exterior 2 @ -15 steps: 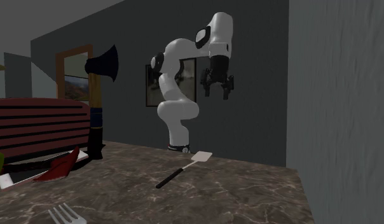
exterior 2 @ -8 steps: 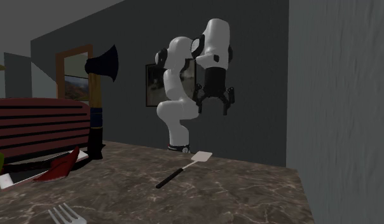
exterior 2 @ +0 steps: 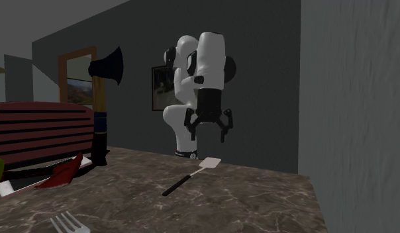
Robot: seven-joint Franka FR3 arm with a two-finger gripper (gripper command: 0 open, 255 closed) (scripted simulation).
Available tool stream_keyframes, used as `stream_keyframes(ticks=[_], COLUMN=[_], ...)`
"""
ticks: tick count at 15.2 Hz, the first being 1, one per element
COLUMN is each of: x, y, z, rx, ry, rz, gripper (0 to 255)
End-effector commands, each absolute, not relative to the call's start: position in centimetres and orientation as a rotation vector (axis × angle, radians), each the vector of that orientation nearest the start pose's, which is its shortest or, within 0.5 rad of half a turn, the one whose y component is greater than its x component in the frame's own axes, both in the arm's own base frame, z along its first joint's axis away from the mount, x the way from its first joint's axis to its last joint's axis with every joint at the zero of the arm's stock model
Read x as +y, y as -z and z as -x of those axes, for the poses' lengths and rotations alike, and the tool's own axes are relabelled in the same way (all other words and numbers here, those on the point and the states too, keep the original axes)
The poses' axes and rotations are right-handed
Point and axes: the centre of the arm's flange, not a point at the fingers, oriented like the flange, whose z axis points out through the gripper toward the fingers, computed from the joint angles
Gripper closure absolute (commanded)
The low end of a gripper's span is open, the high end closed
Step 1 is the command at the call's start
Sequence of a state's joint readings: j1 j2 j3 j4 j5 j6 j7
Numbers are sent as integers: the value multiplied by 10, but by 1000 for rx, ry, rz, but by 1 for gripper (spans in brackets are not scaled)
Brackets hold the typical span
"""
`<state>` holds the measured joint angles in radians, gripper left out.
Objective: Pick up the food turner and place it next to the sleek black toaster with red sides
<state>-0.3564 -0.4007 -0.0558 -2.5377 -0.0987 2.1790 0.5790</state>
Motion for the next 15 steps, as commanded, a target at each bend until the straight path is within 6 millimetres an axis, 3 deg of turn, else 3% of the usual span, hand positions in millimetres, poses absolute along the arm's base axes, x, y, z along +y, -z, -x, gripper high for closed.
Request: stream_keyframes(ticks=[1,4,11,15], x=[-191,-216,-218,-218], y=[-400,-378,-342,-338], z=[-378,-374,-375,-375], rx=[1583,1747,1747,1747], ry=[83,89,89,89], rz=[2767,2653,2653,2653], gripper=[0,0,0,0])
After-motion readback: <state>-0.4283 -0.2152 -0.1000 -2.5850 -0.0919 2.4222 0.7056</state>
